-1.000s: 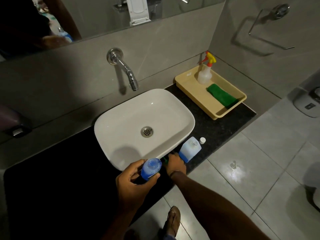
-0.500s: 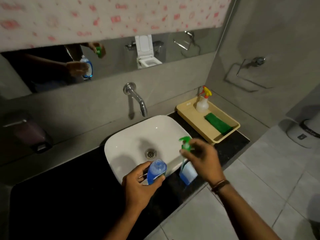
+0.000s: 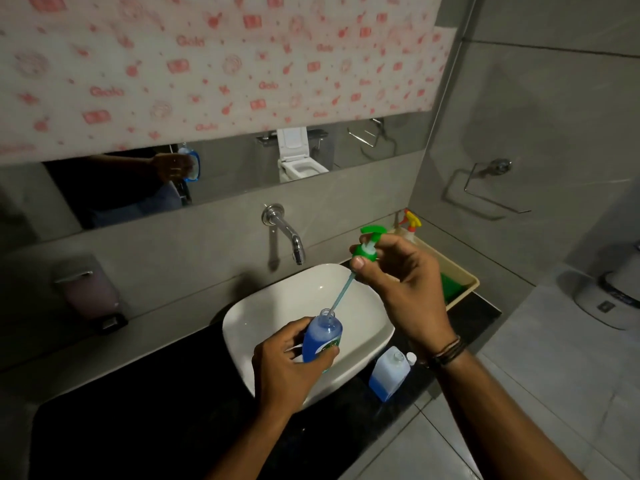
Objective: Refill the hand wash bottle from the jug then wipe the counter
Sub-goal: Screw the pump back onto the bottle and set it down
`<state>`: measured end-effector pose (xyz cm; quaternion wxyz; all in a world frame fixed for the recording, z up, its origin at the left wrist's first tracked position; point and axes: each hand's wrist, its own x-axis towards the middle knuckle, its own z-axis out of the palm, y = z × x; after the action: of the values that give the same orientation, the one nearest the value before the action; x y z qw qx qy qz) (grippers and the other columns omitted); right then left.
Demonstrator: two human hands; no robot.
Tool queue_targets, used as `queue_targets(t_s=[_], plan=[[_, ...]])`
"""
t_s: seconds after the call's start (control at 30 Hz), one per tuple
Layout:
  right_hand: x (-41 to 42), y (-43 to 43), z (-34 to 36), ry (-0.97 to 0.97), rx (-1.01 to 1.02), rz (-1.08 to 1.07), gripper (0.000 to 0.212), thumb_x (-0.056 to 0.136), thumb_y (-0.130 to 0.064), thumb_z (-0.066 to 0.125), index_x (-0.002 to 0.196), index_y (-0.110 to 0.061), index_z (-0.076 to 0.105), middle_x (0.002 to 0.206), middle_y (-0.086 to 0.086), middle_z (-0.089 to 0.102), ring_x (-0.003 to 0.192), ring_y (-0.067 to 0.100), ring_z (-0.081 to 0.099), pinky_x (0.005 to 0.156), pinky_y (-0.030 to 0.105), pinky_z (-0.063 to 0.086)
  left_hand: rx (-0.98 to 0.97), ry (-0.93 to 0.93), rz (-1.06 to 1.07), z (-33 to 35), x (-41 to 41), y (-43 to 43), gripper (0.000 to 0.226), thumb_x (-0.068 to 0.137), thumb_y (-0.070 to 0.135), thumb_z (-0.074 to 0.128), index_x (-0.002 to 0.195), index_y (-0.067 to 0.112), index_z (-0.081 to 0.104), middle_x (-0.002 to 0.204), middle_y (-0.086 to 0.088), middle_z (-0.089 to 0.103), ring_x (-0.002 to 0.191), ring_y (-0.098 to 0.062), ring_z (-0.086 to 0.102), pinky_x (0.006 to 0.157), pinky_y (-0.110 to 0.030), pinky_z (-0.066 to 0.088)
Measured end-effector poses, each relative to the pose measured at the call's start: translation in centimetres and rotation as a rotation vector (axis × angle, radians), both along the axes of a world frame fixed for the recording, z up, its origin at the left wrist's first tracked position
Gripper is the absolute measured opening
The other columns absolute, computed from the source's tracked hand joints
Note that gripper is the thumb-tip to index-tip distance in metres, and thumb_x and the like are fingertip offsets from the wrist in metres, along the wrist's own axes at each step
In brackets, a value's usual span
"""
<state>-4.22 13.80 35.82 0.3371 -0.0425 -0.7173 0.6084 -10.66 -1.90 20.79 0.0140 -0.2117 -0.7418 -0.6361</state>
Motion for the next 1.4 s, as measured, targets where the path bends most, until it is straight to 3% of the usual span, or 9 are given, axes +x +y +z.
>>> queue_targets(t_s=[0.1, 0.27, 0.4, 0.67, 0.83, 0.97, 1.07, 1.2, 1.4], plan=[[-0.5, -0.5, -1.6, -0.089, 0.041, -0.002, 0.030, 0.083, -0.020, 0.080, 0.111, -0.011, 0.073, 0.101, 0.011, 0.076, 0.094, 0.044, 0.069, 0.086, 0.051, 0.061, -0.007, 0.023, -0.011, 0.6, -0.2, -0.2, 0.049, 0.060, 0.044, 0.089, 0.106, 0.032, 0.077, 0.097, 0.022, 0.079, 0.089, -0.012, 0.077, 0.070, -0.025, 0.064], [-0.8, -1.8, -4.8, -0.226, 0.085, 0.053, 0.024, 0.085, -0.012, 0.081, 0.108, -0.013, 0.074, 0.099, -0.001, 0.077, 0.094, 0.017, 0.072, 0.079, 0.029, 0.062, -0.040, 0.044, -0.025, 0.9, -0.7, -0.4, 0.048, 0.060, 0.049, 0.084, 0.104, 0.031, 0.077, 0.096, 0.019, 0.079, 0.089, -0.010, 0.076, 0.073, -0.028, 0.065], [-1.0, -1.9, -6.1, -0.298, 0.155, 0.068, 0.024, 0.082, -0.017, 0.085, 0.105, -0.017, 0.076, 0.100, -0.005, 0.078, 0.097, 0.016, 0.073, 0.089, 0.039, 0.060, -0.054, 0.029, -0.027, 0.5, -0.8, -0.6, 0.049, 0.060, 0.050, 0.086, 0.103, 0.031, 0.077, 0.094, 0.020, 0.079, 0.088, -0.006, 0.076, 0.073, -0.029, 0.066], [-0.4, -3.1, -7.5, -0.300, 0.169, -0.106, 0.047, 0.068, -0.035, 0.094, 0.111, -0.028, 0.076, 0.102, -0.019, 0.077, 0.100, 0.002, 0.071, 0.087, 0.031, 0.059, -0.041, 0.003, -0.050, 0.0, -1.1, -0.6, 0.054, 0.058, 0.045, 0.090, 0.108, 0.027, 0.078, 0.099, 0.016, 0.080, 0.092, -0.010, 0.077, 0.075, -0.039, 0.067], [0.4, -3.1, -7.8, -0.232, 0.126, -0.169, 0.061, 0.058, -0.044, 0.097, 0.112, -0.036, 0.070, 0.090, -0.012, 0.073, 0.092, 0.012, 0.070, 0.085, 0.032, 0.057, 0.018, -0.017, -0.034, 0.3, -0.9, -0.9, 0.053, 0.054, 0.056, 0.086, 0.104, 0.046, 0.073, 0.100, 0.019, 0.079, 0.092, -0.010, 0.078, 0.073, -0.038, 0.067], [0.2, -3.3, -7.8, -0.281, 0.007, 0.036, 0.075, 0.069, -0.022, 0.095, 0.133, -0.030, 0.057, 0.121, -0.015, 0.070, 0.118, 0.005, 0.064, 0.096, 0.025, 0.056, 0.014, -0.012, -0.031, 0.4, -0.6, -0.8, 0.050, 0.051, 0.055, 0.085, 0.099, 0.060, 0.070, 0.099, 0.028, 0.077, 0.091, -0.006, 0.077, 0.071, -0.031, 0.066], [0.3, -3.5, -8.0, -0.235, -0.012, 0.021, 0.060, 0.075, -0.013, 0.090, 0.128, -0.023, 0.062, 0.120, -0.006, 0.074, 0.114, 0.007, 0.069, 0.095, 0.018, 0.054, 0.018, -0.018, -0.034, 0.3, -0.6, -0.7, 0.051, 0.054, 0.055, 0.086, 0.102, 0.058, 0.071, 0.100, 0.026, 0.078, 0.092, -0.008, 0.077, 0.072, -0.033, 0.066], [0.9, -3.1, -8.3, -0.182, -0.025, -0.110, 0.046, 0.076, -0.013, 0.090, 0.114, -0.021, 0.066, 0.097, -0.002, 0.076, 0.099, 0.015, 0.073, 0.090, 0.027, 0.058, 0.011, -0.025, -0.027, -0.2, -0.6, -0.7, 0.056, 0.058, 0.053, 0.087, 0.109, 0.031, 0.077, 0.101, 0.017, 0.080, 0.093, -0.013, 0.078, 0.074, -0.040, 0.067], [0.4, -3.5, -8.1, -0.221, -0.041, -0.039, 0.035, 0.085, -0.007, 0.081, 0.118, -0.011, 0.071, 0.116, 0.000, 0.076, 0.110, 0.013, 0.072, 0.097, 0.025, 0.056, -0.010, -0.021, -0.047, -0.4, -0.1, -0.4, 0.057, 0.058, 0.053, 0.085, 0.109, 0.028, 0.078, 0.097, 0.018, 0.080, 0.091, -0.011, 0.078, 0.075, -0.038, 0.067]])
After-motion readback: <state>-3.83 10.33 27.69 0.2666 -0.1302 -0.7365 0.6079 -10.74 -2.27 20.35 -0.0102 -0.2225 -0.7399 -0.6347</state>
